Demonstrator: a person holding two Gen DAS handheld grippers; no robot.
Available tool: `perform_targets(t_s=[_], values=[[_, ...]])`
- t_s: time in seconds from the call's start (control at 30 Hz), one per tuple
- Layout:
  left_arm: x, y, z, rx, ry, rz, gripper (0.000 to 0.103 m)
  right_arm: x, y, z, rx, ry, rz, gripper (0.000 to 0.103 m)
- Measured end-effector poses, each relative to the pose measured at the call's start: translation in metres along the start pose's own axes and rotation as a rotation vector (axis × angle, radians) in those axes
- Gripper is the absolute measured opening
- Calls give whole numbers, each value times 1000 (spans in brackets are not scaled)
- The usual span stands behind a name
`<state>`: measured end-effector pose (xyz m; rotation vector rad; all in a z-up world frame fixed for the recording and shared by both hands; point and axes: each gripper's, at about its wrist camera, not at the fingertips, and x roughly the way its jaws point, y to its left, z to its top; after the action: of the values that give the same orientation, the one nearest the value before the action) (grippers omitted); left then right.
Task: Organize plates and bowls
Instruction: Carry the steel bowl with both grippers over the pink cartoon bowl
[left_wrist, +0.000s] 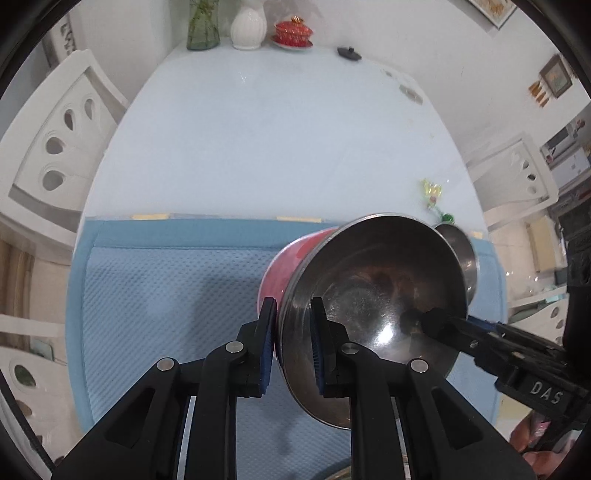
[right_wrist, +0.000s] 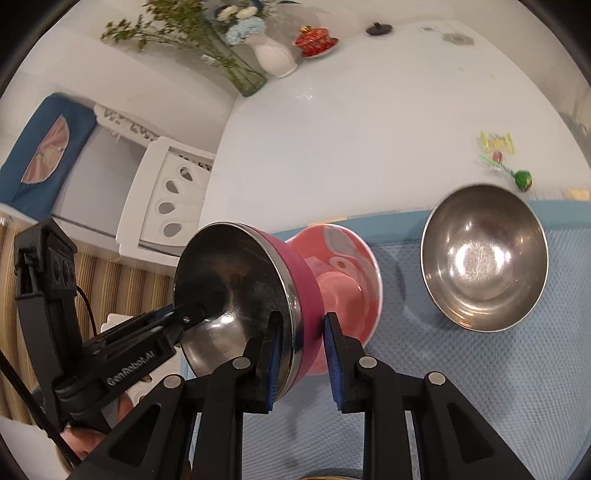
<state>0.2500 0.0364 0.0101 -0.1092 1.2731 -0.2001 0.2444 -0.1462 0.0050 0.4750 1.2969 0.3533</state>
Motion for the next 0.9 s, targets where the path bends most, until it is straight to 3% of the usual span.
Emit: perform_targets(t_s=[0.4, 0.9], values=[[44, -1, 2, 38, 61, 32, 13, 41, -27, 9, 59, 61, -18, 22], [54, -6, 4, 90, 61, 43, 15, 53, -34, 10, 76, 67, -34, 22]])
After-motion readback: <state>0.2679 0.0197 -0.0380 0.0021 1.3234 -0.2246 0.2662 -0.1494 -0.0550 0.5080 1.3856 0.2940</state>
